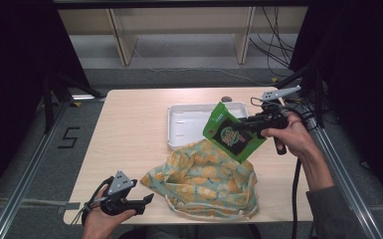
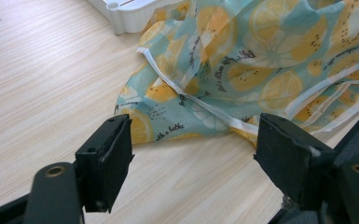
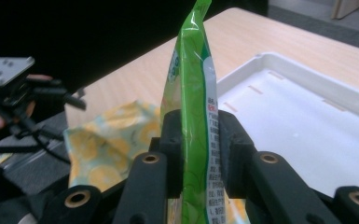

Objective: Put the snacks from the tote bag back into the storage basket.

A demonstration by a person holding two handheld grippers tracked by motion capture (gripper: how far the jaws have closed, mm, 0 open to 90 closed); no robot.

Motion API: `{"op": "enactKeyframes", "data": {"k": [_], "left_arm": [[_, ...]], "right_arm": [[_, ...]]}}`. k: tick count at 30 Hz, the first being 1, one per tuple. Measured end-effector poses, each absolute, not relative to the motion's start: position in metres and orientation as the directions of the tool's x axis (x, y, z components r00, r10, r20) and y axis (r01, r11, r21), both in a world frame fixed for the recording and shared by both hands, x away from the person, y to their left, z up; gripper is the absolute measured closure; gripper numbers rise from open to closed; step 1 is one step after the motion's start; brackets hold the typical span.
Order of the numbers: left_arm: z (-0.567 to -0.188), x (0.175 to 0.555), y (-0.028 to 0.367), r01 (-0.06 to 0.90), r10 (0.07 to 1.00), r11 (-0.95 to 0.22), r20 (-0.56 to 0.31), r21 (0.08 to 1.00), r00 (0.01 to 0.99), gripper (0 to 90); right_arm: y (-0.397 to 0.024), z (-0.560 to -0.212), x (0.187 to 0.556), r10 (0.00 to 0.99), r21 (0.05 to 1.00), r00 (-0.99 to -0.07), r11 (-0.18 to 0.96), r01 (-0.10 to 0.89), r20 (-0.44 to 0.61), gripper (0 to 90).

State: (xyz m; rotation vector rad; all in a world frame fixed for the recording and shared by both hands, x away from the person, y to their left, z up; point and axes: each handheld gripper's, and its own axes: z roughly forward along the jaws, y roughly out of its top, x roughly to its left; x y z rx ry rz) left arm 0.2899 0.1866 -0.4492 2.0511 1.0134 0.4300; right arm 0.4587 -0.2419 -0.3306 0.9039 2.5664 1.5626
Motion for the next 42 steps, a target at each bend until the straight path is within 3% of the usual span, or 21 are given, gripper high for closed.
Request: {"op": "enactKeyframes", "data": {"k": [24, 26, 42], "left_arm": [[-0.452, 0.291, 0.185, 0.516, 0.773, -0.376, -0.046, 0.77, 0.632, 26.9], [-0.452, 0.291, 0.185, 0.515, 0.774, -0.375, -0.045, 0.77, 0.631, 26.8], [-0.452, 0.289, 0.183, 0.517, 0.772, -0.369, -0.055, 0.773, 0.633, 26.7]], "right_arm": [[-0.268, -0.348, 0.53, 0.727, 0.781, -0.589, 0.117, 0.614, 0.354, 75.0], [-0.269, -0.352, 0.537, 0.749, 0.792, -0.579, 0.122, 0.598, 0.322, 75.0], [-0.261, -0.378, 0.572, 0.831, 0.741, -0.428, 0.029, 0.671, 0.354, 75.0]]}}
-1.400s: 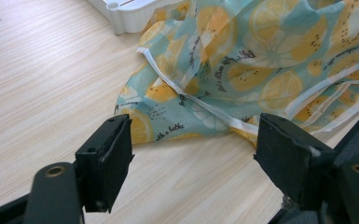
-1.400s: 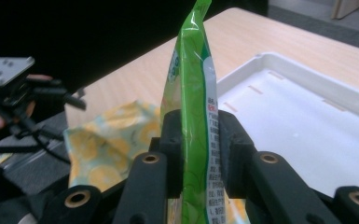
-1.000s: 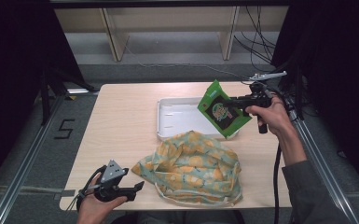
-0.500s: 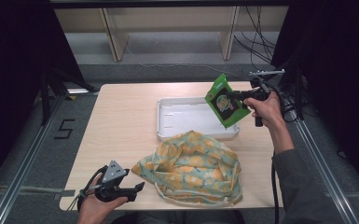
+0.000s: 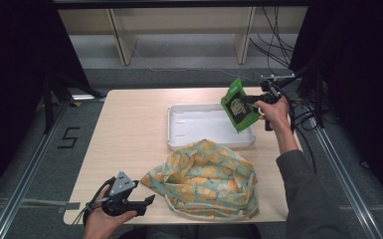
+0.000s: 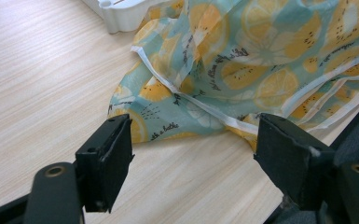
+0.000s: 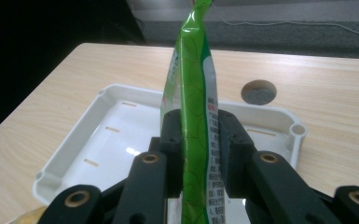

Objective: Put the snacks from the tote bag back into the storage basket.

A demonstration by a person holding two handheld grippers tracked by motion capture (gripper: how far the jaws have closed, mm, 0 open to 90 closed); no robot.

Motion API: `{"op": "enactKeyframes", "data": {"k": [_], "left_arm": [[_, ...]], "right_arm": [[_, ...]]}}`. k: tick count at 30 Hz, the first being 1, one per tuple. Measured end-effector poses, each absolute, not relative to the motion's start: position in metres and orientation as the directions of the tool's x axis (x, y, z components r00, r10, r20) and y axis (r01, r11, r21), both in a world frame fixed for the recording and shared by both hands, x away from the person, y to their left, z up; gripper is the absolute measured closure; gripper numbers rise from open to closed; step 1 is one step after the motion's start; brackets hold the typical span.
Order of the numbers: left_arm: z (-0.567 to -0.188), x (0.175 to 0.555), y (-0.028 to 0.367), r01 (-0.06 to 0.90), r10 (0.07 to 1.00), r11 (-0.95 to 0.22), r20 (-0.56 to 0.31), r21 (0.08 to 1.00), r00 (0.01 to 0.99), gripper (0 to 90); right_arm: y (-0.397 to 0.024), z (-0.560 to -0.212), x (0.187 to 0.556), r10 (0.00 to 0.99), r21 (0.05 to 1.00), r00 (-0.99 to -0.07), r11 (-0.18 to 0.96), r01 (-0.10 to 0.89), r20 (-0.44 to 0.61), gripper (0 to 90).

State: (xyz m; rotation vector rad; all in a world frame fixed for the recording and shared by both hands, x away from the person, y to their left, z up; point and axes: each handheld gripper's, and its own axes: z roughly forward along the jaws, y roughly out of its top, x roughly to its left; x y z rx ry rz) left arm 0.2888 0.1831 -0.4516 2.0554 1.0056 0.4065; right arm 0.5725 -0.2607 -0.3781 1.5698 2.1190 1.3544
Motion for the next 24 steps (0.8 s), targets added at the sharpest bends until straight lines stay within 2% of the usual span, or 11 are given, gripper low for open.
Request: {"op": "enactKeyframes", "data": {"k": [7, 15, 16, 18, 23, 24], "left_arm": [[-0.452, 0.288, 0.181, 0.517, 0.771, -0.371, -0.055, 0.771, 0.634, 26.7], [-0.451, 0.288, 0.182, 0.506, 0.765, -0.384, -0.041, 0.772, 0.643, 26.7], [-0.452, 0.288, 0.182, 0.505, 0.765, -0.379, -0.044, 0.776, 0.642, 26.7], [-0.451, 0.288, 0.181, 0.503, 0.764, -0.379, -0.044, 0.776, 0.643, 26.7], [-0.451, 0.288, 0.181, 0.505, 0.763, -0.383, -0.043, 0.774, 0.645, 26.7], [-0.451, 0.288, 0.181, 0.502, 0.766, -0.381, -0.039, 0.777, 0.642, 26.7]], "right_arm": [[-0.263, -0.389, 0.591, 0.865, 0.75, -0.397, 0.037, 0.66, 0.306, 75.0], [-0.259, -0.398, 0.601, 0.876, 0.723, -0.343, -0.009, 0.691, 0.339, 74.9], [-0.261, -0.401, 0.604, 0.881, 0.743, -0.367, 0.026, 0.668, 0.299, 75.0], [-0.257, -0.406, 0.608, 0.883, 0.72, -0.334, -0.006, 0.694, 0.33, 74.9], [-0.256, -0.414, 0.616, 0.883, 0.73, -0.349, 0.011, 0.683, 0.313, 74.9], [-0.252, -0.413, 0.614, 0.884, 0.698, -0.306, -0.03, 0.715, 0.353, 74.9]]}}
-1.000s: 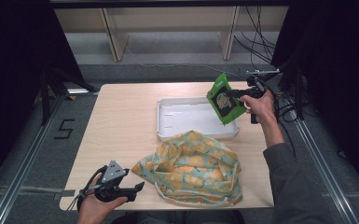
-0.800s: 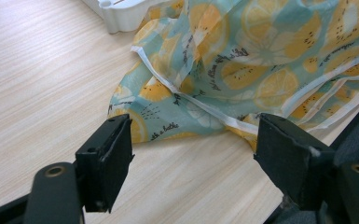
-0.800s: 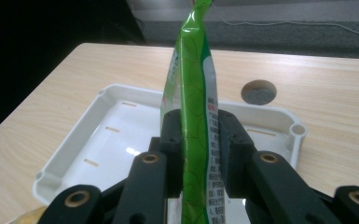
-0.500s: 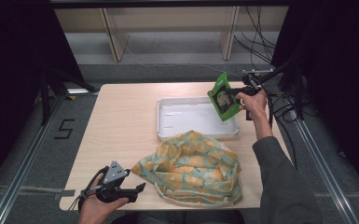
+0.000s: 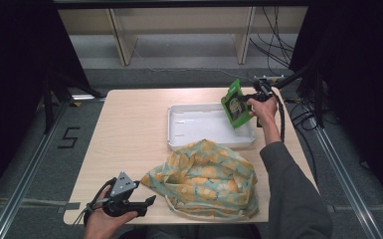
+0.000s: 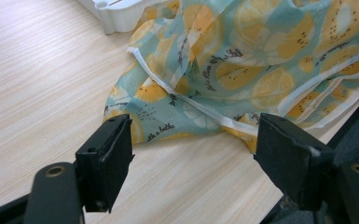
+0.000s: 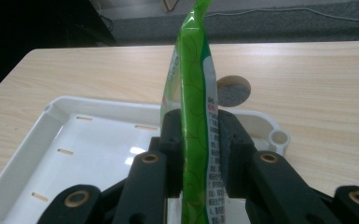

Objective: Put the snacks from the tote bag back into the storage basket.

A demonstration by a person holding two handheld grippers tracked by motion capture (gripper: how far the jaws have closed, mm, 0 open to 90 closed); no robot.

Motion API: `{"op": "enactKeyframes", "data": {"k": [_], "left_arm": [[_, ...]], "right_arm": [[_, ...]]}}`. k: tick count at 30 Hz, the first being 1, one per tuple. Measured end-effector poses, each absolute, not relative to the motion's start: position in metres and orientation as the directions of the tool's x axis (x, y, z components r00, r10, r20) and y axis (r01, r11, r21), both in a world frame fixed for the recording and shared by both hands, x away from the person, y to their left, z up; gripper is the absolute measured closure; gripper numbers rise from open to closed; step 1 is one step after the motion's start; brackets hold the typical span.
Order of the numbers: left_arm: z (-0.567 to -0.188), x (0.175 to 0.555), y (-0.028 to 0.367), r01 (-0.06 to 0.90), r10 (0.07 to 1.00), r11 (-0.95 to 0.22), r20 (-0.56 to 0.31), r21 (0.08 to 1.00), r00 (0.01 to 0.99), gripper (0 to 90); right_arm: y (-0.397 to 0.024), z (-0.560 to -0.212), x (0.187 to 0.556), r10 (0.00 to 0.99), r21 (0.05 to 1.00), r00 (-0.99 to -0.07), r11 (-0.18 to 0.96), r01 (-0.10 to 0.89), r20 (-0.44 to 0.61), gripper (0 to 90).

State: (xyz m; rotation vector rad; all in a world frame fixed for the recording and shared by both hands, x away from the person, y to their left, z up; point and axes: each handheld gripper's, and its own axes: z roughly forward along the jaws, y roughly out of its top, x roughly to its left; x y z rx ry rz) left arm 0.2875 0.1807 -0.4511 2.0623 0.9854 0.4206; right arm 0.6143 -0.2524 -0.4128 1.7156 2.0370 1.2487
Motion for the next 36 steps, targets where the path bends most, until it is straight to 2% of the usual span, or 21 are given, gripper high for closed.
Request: {"op": "enactKeyframes", "data": {"k": [2, 4, 6, 7, 10, 19, 23, 24, 28, 29, 36], "left_arm": [[-0.451, 0.287, 0.18, 0.513, 0.771, -0.369, -0.053, 0.775, 0.634, 26.7], [-0.451, 0.288, 0.181, 0.503, 0.759, -0.389, -0.041, 0.771, 0.65, 26.8], [-0.452, 0.288, 0.18, 0.503, 0.759, -0.384, -0.045, 0.774, 0.649, 26.7], [-0.452, 0.287, 0.179, 0.505, 0.76, -0.381, -0.049, 0.775, 0.648, 26.8], [-0.451, 0.287, 0.179, 0.512, 0.761, -0.377, -0.057, 0.772, 0.646, 26.7], [-0.451, 0.285, 0.177, 0.505, 0.754, -0.387, -0.05, 0.772, 0.655, 26.8], [-0.452, 0.286, 0.177, 0.5, 0.754, -0.383, -0.05, 0.777, 0.655, 26.8], [-0.451, 0.285, 0.177, 0.505, 0.754, -0.386, -0.052, 0.772, 0.655, 26.8], [-0.451, 0.285, 0.177, 0.493, 0.749, -0.398, -0.037, 0.773, 0.662, 26.8], [-0.451, 0.285, 0.177, 0.495, 0.748, -0.399, -0.037, 0.772, 0.662, 26.8], [-0.452, 0.285, 0.176, 0.492, 0.75, -0.394, -0.038, 0.777, 0.66, 26.8]], "right_arm": [[-0.252, -0.414, 0.615, 0.882, 0.691, -0.303, -0.036, 0.722, 0.362, 74.9], [-0.252, -0.419, 0.619, 0.89, 0.715, -0.319, -0.011, 0.699, 0.325, 74.9], [-0.249, -0.421, 0.619, 0.884, 0.692, -0.299, -0.036, 0.721, 0.358, 74.9], [-0.251, -0.422, 0.621, 0.888, 0.711, -0.324, -0.005, 0.703, 0.327, 74.9], [-0.252, -0.425, 0.624, 0.886, 0.718, -0.333, 0.0, 0.696, 0.322, 74.8], [-0.245, -0.426, 0.623, 0.882, 0.66, -0.263, -0.07, 0.748, 0.391, 74.7], [-0.249, -0.431, 0.626, 0.877, 0.711, -0.319, -0.035, 0.702, 0.359, 74.5], [-0.247, -0.431, 0.625, 0.876, 0.686, -0.288, -0.064, 0.725, 0.386, 74.4], [-0.25, -0.435, 0.625, 0.886, 0.69, -0.304, -0.025, 0.723, 0.351, 74.3], [-0.247, -0.434, 0.623, 0.879, 0.649, -0.258, -0.074, 0.757, 0.401, 74.1], [-0.251, -0.437, 0.623, 0.885, 0.66, -0.28, -0.04, 0.75, 0.372, 72.3]]}}
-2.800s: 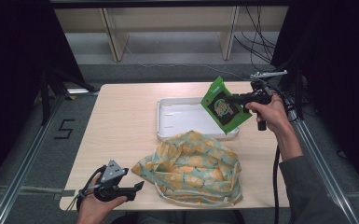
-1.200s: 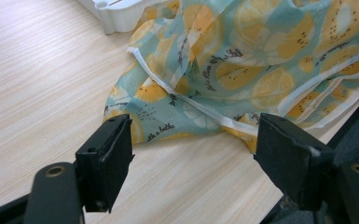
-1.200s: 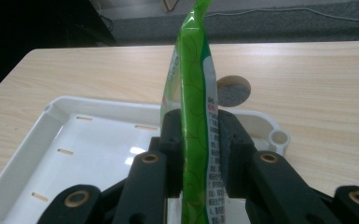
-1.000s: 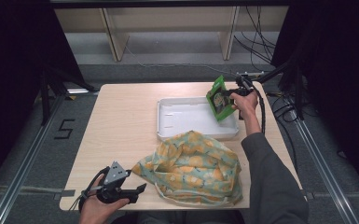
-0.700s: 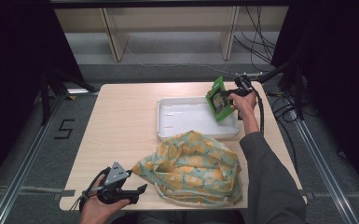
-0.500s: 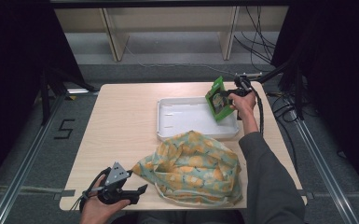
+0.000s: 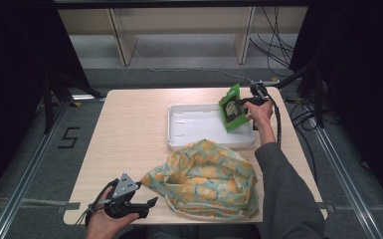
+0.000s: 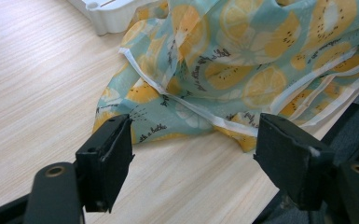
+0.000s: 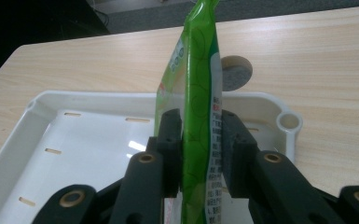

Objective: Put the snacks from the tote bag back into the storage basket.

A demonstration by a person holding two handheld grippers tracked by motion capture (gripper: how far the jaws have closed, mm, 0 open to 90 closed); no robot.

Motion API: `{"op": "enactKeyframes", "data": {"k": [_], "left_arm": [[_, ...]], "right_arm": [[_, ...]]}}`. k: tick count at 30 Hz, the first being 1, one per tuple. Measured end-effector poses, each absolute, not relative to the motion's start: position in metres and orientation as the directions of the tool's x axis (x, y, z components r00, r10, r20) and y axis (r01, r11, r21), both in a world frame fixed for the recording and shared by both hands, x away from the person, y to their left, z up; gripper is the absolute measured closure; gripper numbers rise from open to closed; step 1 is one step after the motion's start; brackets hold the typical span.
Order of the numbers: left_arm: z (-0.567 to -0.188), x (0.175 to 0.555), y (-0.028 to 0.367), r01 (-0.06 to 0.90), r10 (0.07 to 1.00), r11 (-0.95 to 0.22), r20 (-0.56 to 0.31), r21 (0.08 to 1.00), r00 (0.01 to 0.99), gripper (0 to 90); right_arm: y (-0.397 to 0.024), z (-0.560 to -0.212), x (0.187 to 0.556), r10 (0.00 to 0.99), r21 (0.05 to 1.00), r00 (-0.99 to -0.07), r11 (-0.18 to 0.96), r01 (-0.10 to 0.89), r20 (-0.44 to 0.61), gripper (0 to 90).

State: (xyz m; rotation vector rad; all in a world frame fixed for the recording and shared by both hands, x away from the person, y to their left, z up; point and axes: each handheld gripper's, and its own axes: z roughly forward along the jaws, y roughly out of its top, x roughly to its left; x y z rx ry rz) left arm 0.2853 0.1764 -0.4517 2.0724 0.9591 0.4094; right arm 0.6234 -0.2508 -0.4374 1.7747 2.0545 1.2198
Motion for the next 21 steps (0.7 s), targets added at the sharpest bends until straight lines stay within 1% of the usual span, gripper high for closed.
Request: {"op": "enactKeyframes", "data": {"k": [2, 3, 4, 5, 6, 7, 8, 10, 11, 12, 13, 14, 15, 16, 19, 21], "left_arm": [[-0.452, 0.285, 0.176, 0.491, 0.75, -0.394, -0.038, 0.777, 0.661, 26.8], [-0.452, 0.285, 0.176, 0.492, 0.75, -0.393, -0.039, 0.777, 0.66, 26.8], [-0.452, 0.285, 0.176, 0.492, 0.75, -0.393, -0.039, 0.777, 0.66, 26.8], [-0.452, 0.285, 0.176, 0.492, 0.75, -0.394, -0.038, 0.777, 0.66, 26.8], [-0.452, 0.285, 0.176, 0.491, 0.75, -0.394, -0.037, 0.777, 0.66, 26.8], [-0.452, 0.285, 0.176, 0.491, 0.75, -0.394, -0.036, 0.777, 0.66, 26.8], [-0.451, 0.285, 0.177, 0.493, 0.749, -0.4, -0.035, 0.773, 0.662, 26.9], [-0.451, 0.285, 0.177, 0.491, 0.749, -0.399, -0.033, 0.775, 0.661, 26.9], [-0.451, 0.285, 0.177, 0.491, 0.75, -0.398, -0.034, 0.775, 0.661, 26.9], [-0.451, 0.284, 0.176, 0.496, 0.752, -0.393, -0.039, 0.774, 0.658, 26.9], [-0.451, 0.284, 0.176, 0.496, 0.752, -0.393, -0.039, 0.774, 0.658, 26.9], [-0.451, 0.285, 0.176, 0.503, 0.759, -0.391, -0.039, 0.771, 0.65, 26.9], [-0.451, 0.284, 0.176, 0.499, 0.753, -0.391, -0.043, 0.773, 0.657, 26.9], [-0.451, 0.284, 0.176, 0.496, 0.75, -0.396, -0.039, 0.773, 0.66, 26.9], [-0.451, 0.284, 0.176, 0.491, 0.749, -0.4, -0.033, 0.774, 0.662, 26.9], [-0.451, 0.284, 0.176, 0.492, 0.75, -0.399, -0.034, 0.774, 0.661, 27.0]], "right_arm": [[-0.25, -0.438, 0.624, 0.89, 0.655, -0.271, -0.041, 0.754, 0.368, 71.7], [-0.247, -0.439, 0.623, 0.885, 0.644, -0.245, -0.077, 0.761, 0.395, 71.5], [-0.247, -0.439, 0.623, 0.885, 0.644, -0.245, -0.077, 0.761, 0.395, 71.5], [-0.248, -0.442, 0.624, 0.886, 0.67, -0.273, -0.055, 0.74, 0.374, 70.9], [-0.248, -0.442, 0.624, 0.886, 0.67, -0.273, -0.055, 0.74, 0.374, 70.9], [-0.25, -0.442, 0.626, 0.891, 0.668, -0.285, -0.026, 0.744, 0.353, 70.7], [-0.246, -0.441, 0.624, 0.882, 0.641, -0.259, -0.061, 0.766, 0.393, 70.0], [-0.246, -0.441, 0.624, 0.888, 0.639, -0.253, -0.057, 0.767, 0.384, 69.6], [-0.245, -0.441, 0.623, 0.883, 0.624, -0.247, -0.065, 0.779, 0.4, 68.9], [-0.242, -0.444, 0.625, 0.884, 0.637, -0.224, -0.102, 0.764, 0.411, 68.5], [-0.242, -0.444, 0.625, 0.884, 0.637, -0.224, -0.102, 0.764, 0.411, 68.5], [-0.245, -0.443, 0.624, 0.885, 0.629, -0.25, -0.059, 0.775, 0.392, 68.1], [-0.247, -0.446, 0.626, 0.885, 0.656, -0.277, -0.041, 0.753, 0.374, 67.4], [-0.245, -0.446, 0.624, 0.88, 0.63, -0.249, -0.071, 0.773, 0.405, 67.1], [-0.247, -0.45, 0.625, 0.89, 0.648, -0.257, -0.055, 0.759, 0.377, 66.5], [-0.253, -0.451, 0.627, 0.877, 0.659, -0.309, -0.012, 0.752, 0.369, 65.9]]}}
